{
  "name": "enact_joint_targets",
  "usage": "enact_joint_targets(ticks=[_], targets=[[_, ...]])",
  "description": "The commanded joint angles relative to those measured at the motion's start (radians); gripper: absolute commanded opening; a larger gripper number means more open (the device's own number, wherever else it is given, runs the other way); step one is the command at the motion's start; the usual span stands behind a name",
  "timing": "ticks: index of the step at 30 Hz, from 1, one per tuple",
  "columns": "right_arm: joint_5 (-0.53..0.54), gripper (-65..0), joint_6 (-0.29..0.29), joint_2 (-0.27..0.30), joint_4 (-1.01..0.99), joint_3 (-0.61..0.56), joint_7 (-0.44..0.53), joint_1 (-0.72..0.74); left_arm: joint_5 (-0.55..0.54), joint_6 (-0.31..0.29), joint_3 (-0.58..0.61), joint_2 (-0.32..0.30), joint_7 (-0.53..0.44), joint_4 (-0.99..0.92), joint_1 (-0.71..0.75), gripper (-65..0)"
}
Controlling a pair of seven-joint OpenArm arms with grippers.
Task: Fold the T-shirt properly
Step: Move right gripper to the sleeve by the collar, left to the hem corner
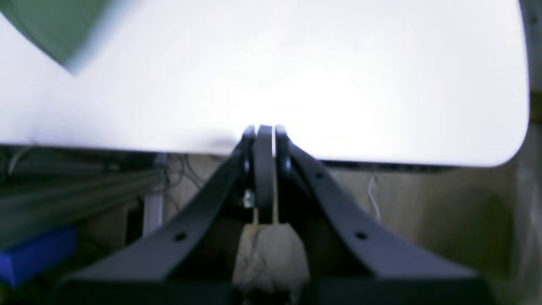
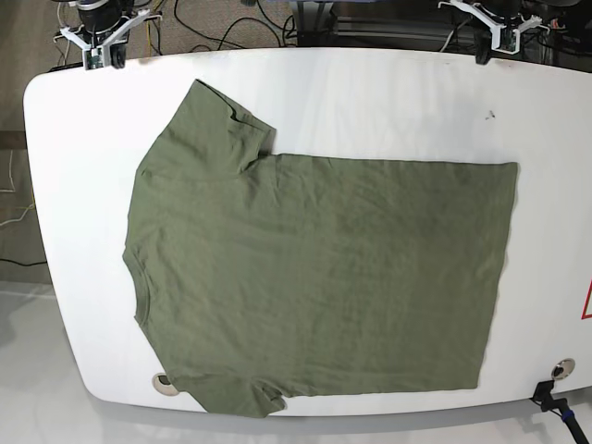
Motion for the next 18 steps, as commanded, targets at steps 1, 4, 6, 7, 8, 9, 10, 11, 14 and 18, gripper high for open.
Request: enact_joint_targets(ticks=[1,4,6,7,8,9,10,11,14,18], targets=[[-0.002,-65.0,0.000,0.000,0.118,0.032,-0.110,0.005,-0.015,0.007,-0.044,-0.006,-0.019,0.065,0.010,-65.0],[-0.001,-65.0,0.011,-0.004,0.221,0.057,-0.195,0.042,-0.074,0.005,-0.106,-0.011,0.008,0.141,-0.024,-65.0],[-0.001,-65.0,0.023,-0.005,0.274,0.070,-0.224,0.077,-0.111,0.006,-0.148,-0.021,0.029,0.187,-0.050,-65.0],[-0.001,-64.1,0.028,-0.005,0.288,0.071,-0.234,0.097,-0.123,0.007,-0.160,-0.021,0.037,0.202,-0.064,-64.7],[0.000,-62.0,0.031,-0.003,0.299,0.071,-0.242,0.115,-0.126,0.004,-0.172,-0.024,0.046,0.221,-0.080,-63.8],[0.002,-59.3,0.036,0.000,0.303,0.070,-0.252,0.131,-0.133,0.006,-0.183,-0.024,0.058,0.236,-0.088,-62.1],[0.004,-56.4,0.041,0.004,0.301,0.072,-0.261,0.147,-0.139,0.003,-0.189,-0.026,0.071,0.244,-0.096,-59.4],[0.003,-54.2,0.046,0.007,0.302,0.074,-0.272,0.158,-0.136,-0.001,-0.191,-0.028,0.086,0.253,-0.097,-55.3],[0.009,-51.8,0.054,0.015,0.305,0.076,-0.324,0.197,-0.141,-0.001,-0.190,-0.035,0.099,0.270,-0.101,-47.3],[0.027,-52.9,0.054,0.020,0.311,0.084,-0.385,0.229,-0.169,-0.008,-0.177,-0.056,0.131,0.282,-0.106,-38.7]])
